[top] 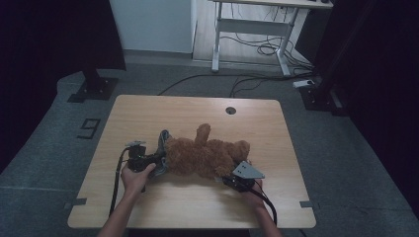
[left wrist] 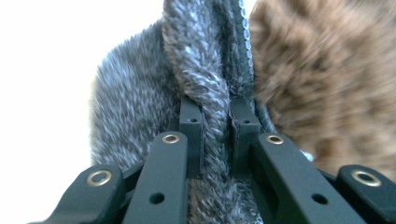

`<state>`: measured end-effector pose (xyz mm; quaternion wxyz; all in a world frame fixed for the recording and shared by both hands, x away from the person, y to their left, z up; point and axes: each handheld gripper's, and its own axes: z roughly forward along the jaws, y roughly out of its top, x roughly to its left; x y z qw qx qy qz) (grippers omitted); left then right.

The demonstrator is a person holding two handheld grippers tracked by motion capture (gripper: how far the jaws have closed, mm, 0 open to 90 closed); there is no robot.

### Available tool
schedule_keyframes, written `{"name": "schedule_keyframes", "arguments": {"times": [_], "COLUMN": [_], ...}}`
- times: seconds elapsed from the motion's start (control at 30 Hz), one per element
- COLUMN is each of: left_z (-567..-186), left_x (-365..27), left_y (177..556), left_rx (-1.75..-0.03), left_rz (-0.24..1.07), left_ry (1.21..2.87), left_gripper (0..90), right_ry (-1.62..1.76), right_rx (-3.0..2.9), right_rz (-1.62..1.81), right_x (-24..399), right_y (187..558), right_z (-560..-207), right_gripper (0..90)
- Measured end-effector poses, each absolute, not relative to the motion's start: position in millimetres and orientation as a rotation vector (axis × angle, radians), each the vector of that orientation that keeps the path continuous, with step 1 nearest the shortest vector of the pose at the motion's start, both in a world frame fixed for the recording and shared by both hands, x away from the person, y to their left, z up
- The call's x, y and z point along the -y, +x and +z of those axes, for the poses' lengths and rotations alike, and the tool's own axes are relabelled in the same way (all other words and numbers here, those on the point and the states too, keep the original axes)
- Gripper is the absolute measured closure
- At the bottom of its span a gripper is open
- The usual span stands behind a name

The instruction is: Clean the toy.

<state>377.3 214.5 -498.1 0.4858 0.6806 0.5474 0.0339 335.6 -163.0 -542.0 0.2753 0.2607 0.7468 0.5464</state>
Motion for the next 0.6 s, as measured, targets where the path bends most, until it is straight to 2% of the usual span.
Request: {"name": "schedule_keyframes", "arguments": {"times": [0.17,0.37,0.47,0.6], "left_z": [-452.9,-414.0,-416.9,-439.5], "left_x": [-208.5,-173.1,-151.7,-132.3], "left_y": [373.4,378.7,392.0,404.1], "left_rx": [-1.231,-1.115,-1.128,-1.164], "left_rz": [0.160,0.212,0.195,0.155], "left_ry": [1.646,1.693,1.748,1.812], "left_gripper": [77.9,77.6,77.5,77.4], "right_ry": [0.713,0.728,0.732,0.727], "right_rx": [-2.026,-2.033,-2.038,-2.039], "right_rz": [1.471,1.489,1.498,1.511], "right_x": [164.1,164.9,165.8,166.8], "right_y": [336.2,337.9,339.4,340.1], "right_z": [-541.2,-541.8,-541.8,-542.6], "right_gripper": [55.3,54.9,54.8,54.4]}}
